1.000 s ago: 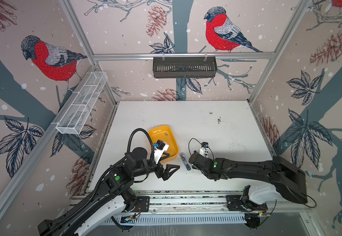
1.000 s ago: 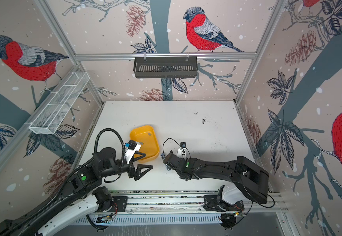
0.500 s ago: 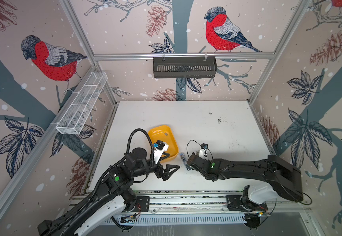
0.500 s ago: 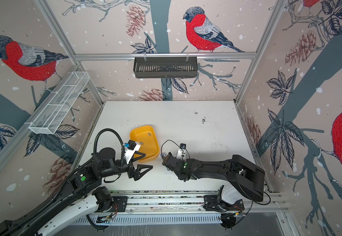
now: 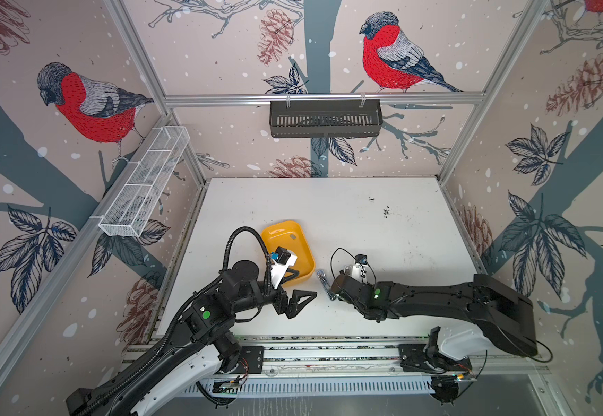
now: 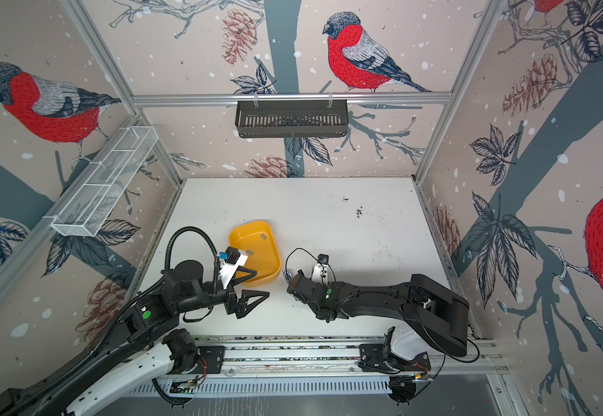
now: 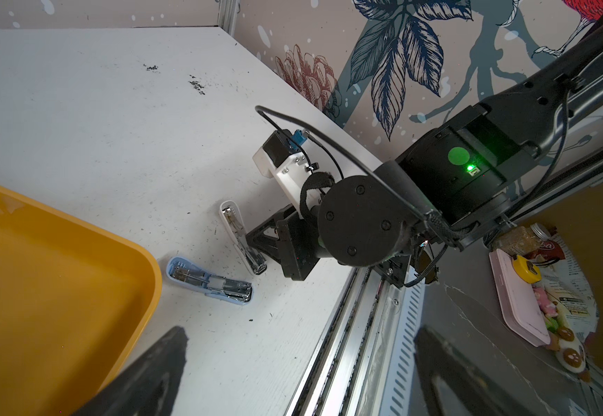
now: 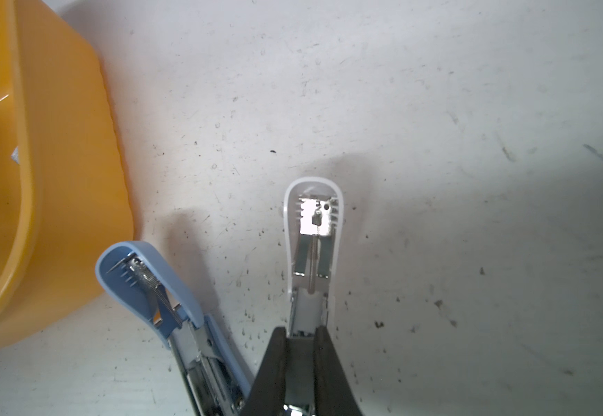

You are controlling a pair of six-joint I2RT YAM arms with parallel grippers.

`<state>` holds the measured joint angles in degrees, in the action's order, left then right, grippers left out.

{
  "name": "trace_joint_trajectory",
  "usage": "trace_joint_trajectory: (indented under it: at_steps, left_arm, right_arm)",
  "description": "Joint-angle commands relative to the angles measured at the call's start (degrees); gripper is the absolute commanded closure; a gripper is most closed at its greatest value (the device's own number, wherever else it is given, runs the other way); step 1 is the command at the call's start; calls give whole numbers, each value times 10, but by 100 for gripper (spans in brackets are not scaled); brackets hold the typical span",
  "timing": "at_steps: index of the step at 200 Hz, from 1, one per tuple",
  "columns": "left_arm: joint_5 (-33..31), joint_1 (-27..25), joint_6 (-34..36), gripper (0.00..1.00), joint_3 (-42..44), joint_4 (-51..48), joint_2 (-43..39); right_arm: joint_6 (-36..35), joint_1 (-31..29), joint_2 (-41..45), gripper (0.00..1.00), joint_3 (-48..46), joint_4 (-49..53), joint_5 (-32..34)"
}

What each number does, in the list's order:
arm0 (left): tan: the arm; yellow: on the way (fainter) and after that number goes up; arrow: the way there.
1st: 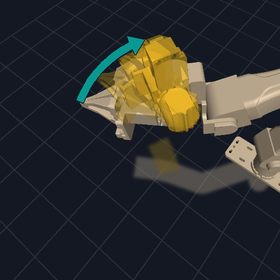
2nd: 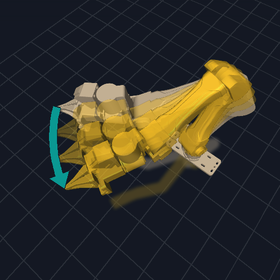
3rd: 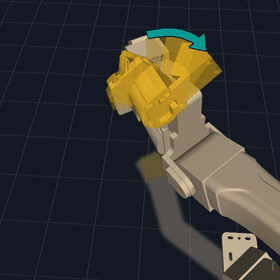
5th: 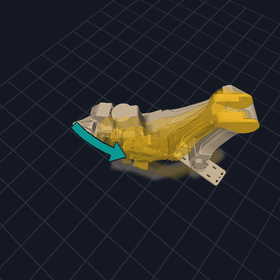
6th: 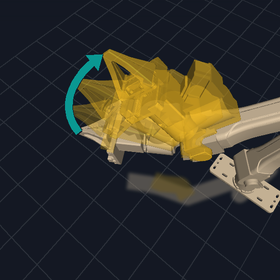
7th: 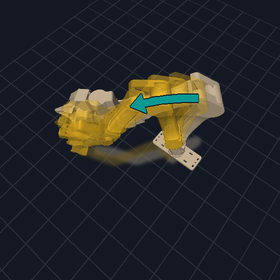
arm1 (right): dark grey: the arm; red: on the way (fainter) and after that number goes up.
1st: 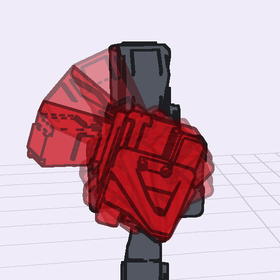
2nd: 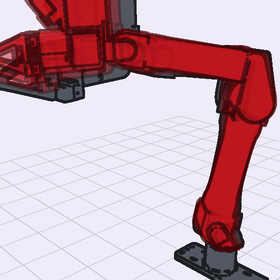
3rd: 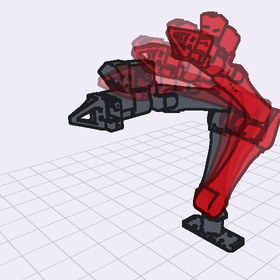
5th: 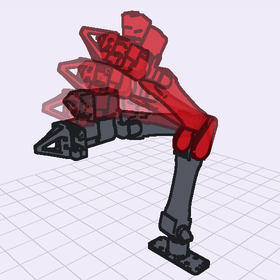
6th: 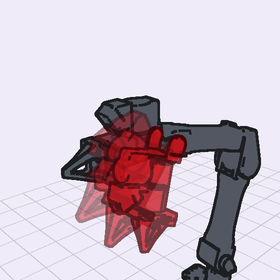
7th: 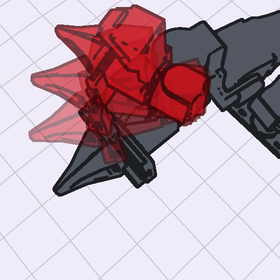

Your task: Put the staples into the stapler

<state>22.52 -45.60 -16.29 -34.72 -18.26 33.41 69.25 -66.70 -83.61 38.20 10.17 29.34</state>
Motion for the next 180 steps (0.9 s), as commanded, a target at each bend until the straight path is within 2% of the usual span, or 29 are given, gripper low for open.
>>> trace_joint_trajectory:
  at_steps: [1,180]
  left_arm:
    - [10,-1,2,2,1,21,-1]
    - [9,-1,2,2,1,21,-4]
  right_arm:
    - [7,-3,8,93,-2,-9,19]
    - [22,-4,-3,93,-17,-18,7]
